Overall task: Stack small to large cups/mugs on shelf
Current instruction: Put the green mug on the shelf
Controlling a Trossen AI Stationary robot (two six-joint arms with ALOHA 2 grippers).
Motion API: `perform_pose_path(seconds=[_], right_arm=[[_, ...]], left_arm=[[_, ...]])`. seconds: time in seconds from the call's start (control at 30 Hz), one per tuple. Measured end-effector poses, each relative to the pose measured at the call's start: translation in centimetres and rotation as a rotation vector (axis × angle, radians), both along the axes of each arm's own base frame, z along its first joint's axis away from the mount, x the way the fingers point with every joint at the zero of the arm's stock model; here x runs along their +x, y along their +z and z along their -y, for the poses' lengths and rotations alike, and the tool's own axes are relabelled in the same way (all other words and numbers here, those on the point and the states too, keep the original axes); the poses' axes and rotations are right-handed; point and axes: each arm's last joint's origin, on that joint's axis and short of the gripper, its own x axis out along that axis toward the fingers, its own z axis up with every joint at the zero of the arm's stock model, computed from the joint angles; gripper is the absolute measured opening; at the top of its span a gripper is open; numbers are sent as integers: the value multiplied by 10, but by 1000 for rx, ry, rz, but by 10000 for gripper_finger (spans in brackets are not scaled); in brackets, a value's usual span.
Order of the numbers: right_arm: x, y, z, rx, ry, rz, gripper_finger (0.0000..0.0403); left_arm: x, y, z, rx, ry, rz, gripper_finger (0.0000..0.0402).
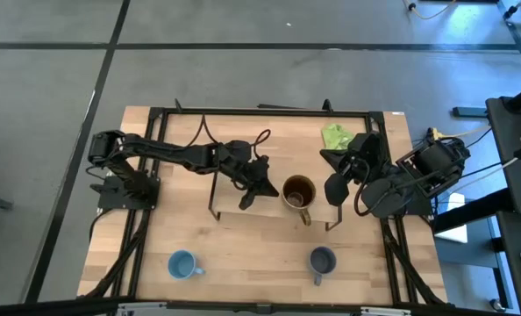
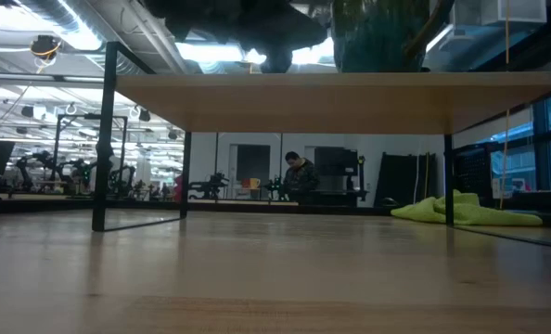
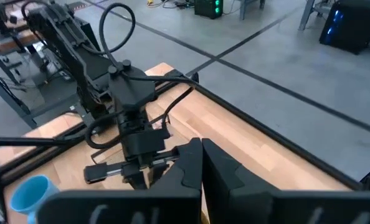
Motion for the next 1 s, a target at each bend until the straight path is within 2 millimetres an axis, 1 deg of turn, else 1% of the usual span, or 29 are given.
perform_pose_path(seconds=[0.17,0.37,0.57,0.73,0.87,1.0], right_arm=[[8,-6,-5,-7,-1,-19,3],[20,-16,-13,25,0,-43,3],[39,-32,-27,47,5,-90,3],[53,-47,-38,88,12,-132,3],[57,-54,-47,96,14,-139,3],[52,-55,-57,138,16,-111,3]], left_arm=[[6,-3,0,-29,-16,28,14],[6,-4,-2,-25,-6,28,14],[7,-1,-11,-22,23,56,14],[7,0,-14,-23,26,71,14],[8,-4,-14,-35,1,59,14],[8,-12,-8,-65,-40,-18,14]])
